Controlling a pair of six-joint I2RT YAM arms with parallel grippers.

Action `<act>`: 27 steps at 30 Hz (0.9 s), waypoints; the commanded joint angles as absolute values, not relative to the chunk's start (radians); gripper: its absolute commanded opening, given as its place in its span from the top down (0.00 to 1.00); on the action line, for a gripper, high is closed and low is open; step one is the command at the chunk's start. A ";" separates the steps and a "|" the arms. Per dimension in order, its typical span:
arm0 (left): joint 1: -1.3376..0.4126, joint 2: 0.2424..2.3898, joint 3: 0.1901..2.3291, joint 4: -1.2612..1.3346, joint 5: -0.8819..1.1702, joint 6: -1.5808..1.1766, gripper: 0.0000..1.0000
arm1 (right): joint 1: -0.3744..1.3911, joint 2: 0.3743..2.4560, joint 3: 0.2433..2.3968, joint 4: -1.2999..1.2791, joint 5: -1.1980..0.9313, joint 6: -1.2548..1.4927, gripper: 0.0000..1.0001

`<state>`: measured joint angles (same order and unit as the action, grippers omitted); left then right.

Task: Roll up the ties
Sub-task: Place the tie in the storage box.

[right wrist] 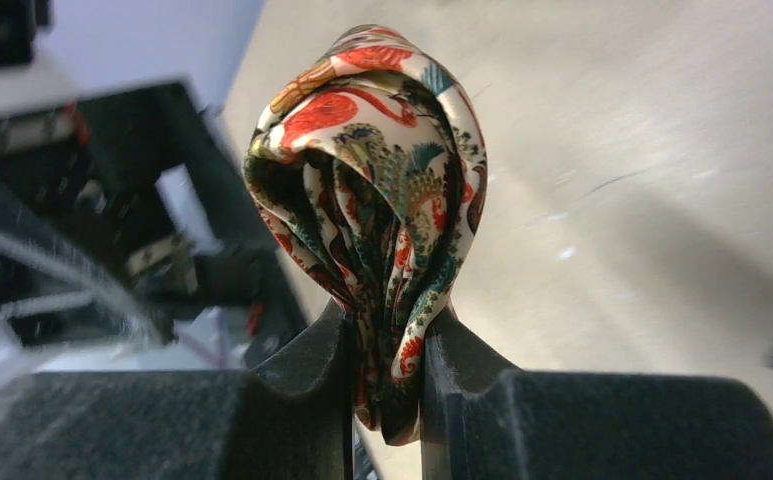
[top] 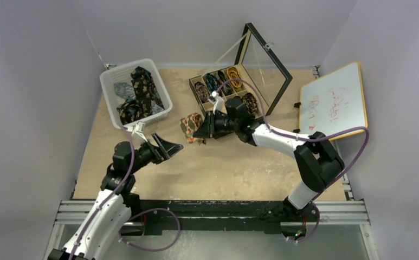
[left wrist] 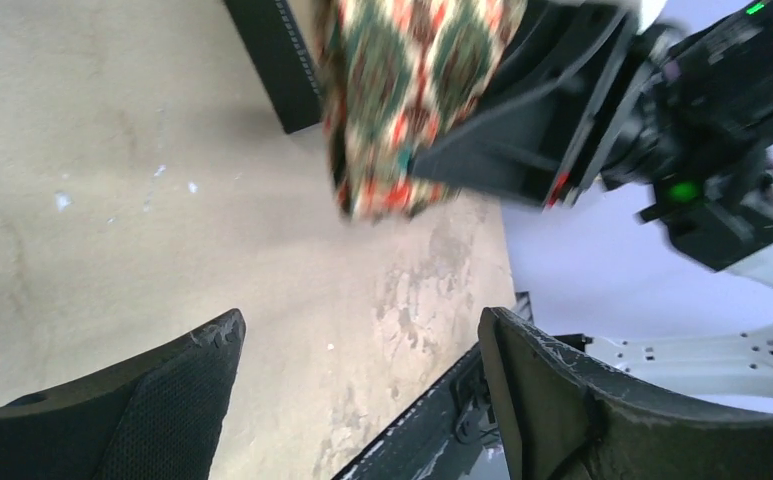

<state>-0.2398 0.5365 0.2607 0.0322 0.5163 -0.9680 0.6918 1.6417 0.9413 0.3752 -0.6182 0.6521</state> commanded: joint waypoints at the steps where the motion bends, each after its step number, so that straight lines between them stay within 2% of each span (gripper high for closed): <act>1: -0.242 0.501 0.308 -0.105 0.440 -0.924 0.15 | 0.666 1.635 1.118 0.072 -0.277 0.486 1.00; 11: -0.242 0.498 0.353 -0.200 0.464 -0.850 0.14 | 0.545 1.780 1.444 -0.270 0.167 0.308 1.00; 17: -0.242 0.494 0.369 -0.225 0.477 -0.837 0.13 | 0.493 1.851 1.525 -0.343 0.230 0.199 1.00; 27: -0.242 0.497 0.367 -0.244 0.475 -0.824 0.13 | 0.491 1.931 1.575 -0.409 0.194 0.109 1.00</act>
<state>-0.2398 0.4911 0.3294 -0.2375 0.4679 -0.8604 0.4881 1.9305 1.5352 -0.3595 0.1886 0.1600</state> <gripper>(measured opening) 0.864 0.221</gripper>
